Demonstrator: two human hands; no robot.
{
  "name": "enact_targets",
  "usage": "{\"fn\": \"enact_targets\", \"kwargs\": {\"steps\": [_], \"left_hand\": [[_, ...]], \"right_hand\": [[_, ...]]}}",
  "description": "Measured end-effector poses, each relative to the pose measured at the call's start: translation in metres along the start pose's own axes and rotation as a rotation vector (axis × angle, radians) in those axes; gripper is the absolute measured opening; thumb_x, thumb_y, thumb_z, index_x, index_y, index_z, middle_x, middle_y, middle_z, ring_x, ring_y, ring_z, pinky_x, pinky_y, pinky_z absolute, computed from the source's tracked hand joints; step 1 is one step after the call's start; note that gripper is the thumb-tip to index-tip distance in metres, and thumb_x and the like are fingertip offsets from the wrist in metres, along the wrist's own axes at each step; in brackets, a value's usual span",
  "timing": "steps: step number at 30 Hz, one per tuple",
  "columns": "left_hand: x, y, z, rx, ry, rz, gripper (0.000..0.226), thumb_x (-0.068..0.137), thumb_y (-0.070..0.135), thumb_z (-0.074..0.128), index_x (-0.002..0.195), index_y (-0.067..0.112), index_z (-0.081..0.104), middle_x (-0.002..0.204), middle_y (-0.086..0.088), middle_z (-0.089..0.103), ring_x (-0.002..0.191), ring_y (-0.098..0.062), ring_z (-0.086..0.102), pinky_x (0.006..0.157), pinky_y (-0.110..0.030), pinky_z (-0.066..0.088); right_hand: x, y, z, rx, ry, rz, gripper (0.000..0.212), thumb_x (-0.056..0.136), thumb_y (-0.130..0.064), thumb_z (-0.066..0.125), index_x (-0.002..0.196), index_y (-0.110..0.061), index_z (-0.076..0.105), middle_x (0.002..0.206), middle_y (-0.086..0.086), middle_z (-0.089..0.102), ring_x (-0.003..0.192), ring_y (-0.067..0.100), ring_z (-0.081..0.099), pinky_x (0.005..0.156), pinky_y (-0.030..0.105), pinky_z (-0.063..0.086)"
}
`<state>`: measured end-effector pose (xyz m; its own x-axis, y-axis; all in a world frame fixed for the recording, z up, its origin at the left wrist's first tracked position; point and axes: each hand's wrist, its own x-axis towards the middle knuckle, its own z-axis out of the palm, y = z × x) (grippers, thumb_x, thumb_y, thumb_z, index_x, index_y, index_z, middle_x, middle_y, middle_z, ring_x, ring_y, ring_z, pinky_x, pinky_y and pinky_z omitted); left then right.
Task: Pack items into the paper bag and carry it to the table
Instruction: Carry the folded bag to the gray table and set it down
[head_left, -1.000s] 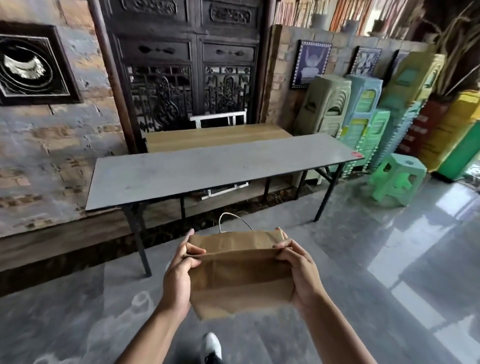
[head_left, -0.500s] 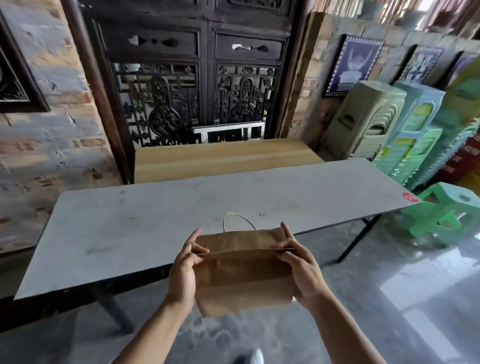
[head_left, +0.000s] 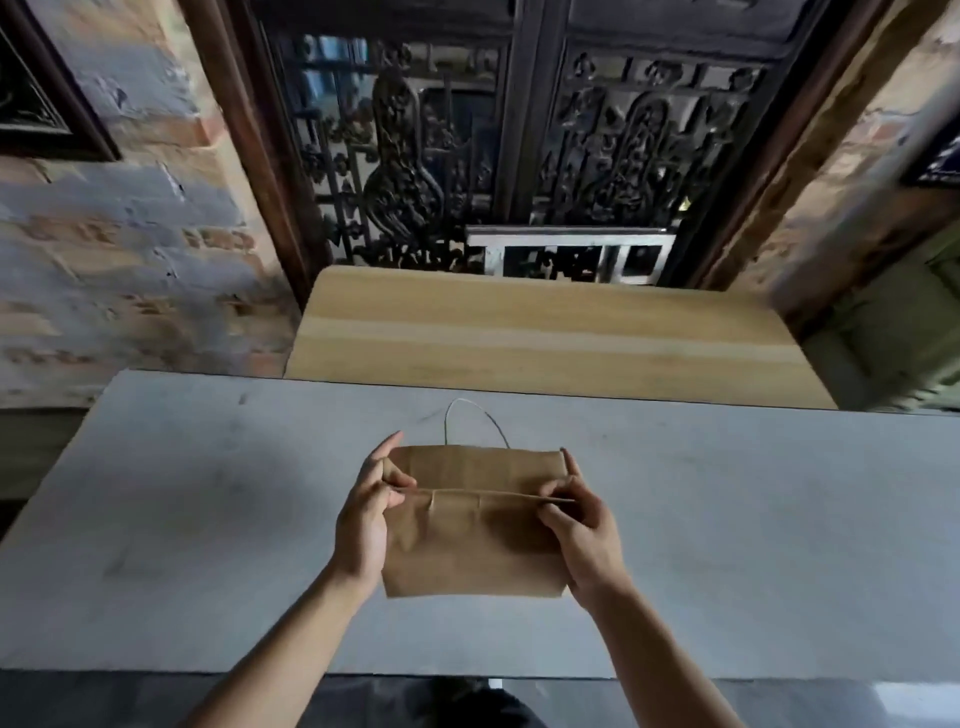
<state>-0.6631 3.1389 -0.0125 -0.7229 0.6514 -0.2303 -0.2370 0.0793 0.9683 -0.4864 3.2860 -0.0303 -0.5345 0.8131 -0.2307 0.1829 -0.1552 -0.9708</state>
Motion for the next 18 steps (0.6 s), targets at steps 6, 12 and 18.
{"fn": "enact_targets", "kwargs": {"steps": [6, 12, 18], "left_hand": [[0.063, -0.019, 0.03, 0.016, 0.059, -0.013, 0.066, 0.074, 0.008, 0.038, 0.137, 0.019, 0.051, 0.078, 0.005, 0.051, 0.087, 0.008, 0.057, 0.076, 0.005, 0.039], [0.103, -0.042, 0.031, 0.097, -0.021, 0.032, 0.048, 0.071, 0.003, 0.042, 0.116, -0.011, 0.053, 0.099, 0.036, 0.061, 0.097, 0.017, 0.054, 0.078, -0.002, 0.044], [0.105, -0.067, 0.011, 0.409, -0.088, 0.166, 0.016, 0.065, 0.007, 0.056, 0.069, 0.023, 0.055, 0.127, 0.028, 0.057, 0.111, 0.005, 0.059, 0.081, -0.008, 0.044]], "right_hand": [[0.076, 0.003, -0.014, -0.04, -0.03, 0.033, 0.014, 0.064, -0.008, 0.058, 0.072, -0.019, 0.062, 0.14, -0.019, 0.049, 0.125, -0.002, 0.05, 0.076, 0.022, 0.042], [0.099, 0.024, -0.014, -0.063, -0.005, 0.039, 0.018, 0.063, -0.01, 0.06, 0.077, -0.021, 0.065, 0.144, -0.017, 0.047, 0.126, -0.008, 0.046, 0.084, 0.025, 0.04], [0.099, 0.04, -0.018, -0.292, -0.056, 0.032, 0.024, 0.072, -0.01, 0.073, 0.081, -0.032, 0.077, 0.144, -0.028, 0.04, 0.112, -0.013, 0.056, 0.077, 0.005, 0.044]]}}
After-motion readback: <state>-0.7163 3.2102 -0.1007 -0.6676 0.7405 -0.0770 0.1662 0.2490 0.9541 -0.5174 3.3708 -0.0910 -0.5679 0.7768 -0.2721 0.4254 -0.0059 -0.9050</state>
